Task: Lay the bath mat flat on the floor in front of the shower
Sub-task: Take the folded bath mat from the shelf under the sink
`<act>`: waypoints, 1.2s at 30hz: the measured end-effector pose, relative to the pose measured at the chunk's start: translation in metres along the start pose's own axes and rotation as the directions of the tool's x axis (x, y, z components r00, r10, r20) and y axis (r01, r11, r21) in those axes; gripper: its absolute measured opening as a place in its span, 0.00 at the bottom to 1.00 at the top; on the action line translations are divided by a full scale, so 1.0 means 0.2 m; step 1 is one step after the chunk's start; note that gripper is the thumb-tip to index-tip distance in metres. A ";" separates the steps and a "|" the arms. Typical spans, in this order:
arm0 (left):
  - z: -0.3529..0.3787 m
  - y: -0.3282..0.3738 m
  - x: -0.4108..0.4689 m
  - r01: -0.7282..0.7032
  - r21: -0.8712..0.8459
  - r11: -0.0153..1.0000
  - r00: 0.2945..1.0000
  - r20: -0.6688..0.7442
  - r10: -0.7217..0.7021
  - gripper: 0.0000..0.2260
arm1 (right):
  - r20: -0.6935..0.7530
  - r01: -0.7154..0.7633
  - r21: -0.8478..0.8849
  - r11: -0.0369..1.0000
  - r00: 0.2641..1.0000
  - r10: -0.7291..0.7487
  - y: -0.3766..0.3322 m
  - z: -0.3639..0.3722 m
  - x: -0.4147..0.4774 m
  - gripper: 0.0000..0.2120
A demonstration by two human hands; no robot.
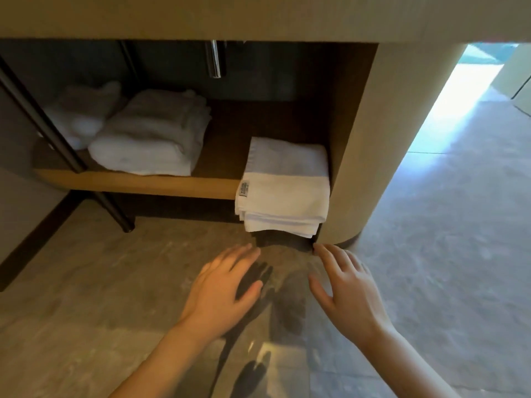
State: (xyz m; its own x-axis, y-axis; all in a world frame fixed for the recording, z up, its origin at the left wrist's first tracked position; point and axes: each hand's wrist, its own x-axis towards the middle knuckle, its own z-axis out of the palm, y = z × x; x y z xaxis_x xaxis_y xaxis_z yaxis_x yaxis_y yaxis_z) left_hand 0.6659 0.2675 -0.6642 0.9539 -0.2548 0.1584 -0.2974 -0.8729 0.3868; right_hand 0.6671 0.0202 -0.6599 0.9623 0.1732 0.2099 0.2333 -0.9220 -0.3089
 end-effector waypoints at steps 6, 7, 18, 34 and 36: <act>-0.18 0.03 0.28 -0.042 -0.019 0.999 0.998 -0.052 0.041 0.25 | -0.110 0.012 0.077 0.997 0.994 -0.004 0.00 -0.16 0.17 0.25; -0.19 0.03 0.34 -0.043 -0.032 0.999 0.997 -0.062 0.041 0.25 | -0.129 0.004 0.091 0.996 0.992 0.008 0.00 -0.17 0.22 0.26; -0.01 -0.16 0.90 -0.095 -0.002 0.995 0.990 -0.100 0.095 0.27 | -0.208 -0.025 0.042 0.999 0.977 0.034 0.10 0.06 0.76 0.25; 0.28 -0.29 0.95 -0.128 0.004 0.992 0.955 -0.270 0.124 0.29 | -0.296 -0.153 0.283 0.947 0.925 0.238 0.09 0.38 0.74 0.24; 0.28 -0.29 0.94 -0.133 0.002 0.991 0.955 -0.266 0.129 0.27 | -0.314 -0.105 0.388 0.916 0.919 0.238 0.10 0.39 0.74 0.22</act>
State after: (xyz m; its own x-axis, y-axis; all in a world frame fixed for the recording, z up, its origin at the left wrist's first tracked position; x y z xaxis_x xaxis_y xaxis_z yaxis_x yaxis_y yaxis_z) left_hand 0.8650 0.2471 -0.7085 0.8627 -0.2452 0.4423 -0.4215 -0.8319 0.3608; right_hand 0.8249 0.0551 -0.7071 0.8958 -0.1693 0.4110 0.1674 -0.7282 -0.6647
